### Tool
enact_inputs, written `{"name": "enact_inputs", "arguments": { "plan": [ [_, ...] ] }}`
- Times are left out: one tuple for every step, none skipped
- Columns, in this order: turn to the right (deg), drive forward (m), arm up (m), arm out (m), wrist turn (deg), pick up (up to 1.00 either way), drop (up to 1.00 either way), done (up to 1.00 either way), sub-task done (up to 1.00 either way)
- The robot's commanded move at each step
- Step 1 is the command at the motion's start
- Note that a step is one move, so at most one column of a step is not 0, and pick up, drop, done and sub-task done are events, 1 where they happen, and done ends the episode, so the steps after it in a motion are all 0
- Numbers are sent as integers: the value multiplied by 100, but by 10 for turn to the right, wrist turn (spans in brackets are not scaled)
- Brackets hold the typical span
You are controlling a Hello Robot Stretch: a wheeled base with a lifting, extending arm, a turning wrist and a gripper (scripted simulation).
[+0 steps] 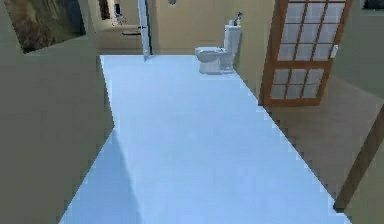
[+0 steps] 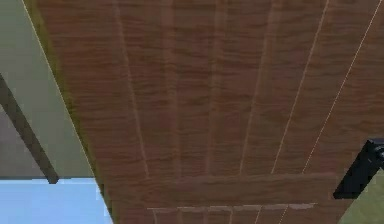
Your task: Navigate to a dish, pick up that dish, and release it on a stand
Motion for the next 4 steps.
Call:
{"name": "enact_inputs", "arguments": {
  "plan": [
    [0,30,0,0,0,0,0,0,0],
    [-120,0,0,0,0,0,0,0,0],
    [0,100,0,0,0,0,0,0,0],
    [-30,0,0,0,0,0,0,0,0]
  ]
}}
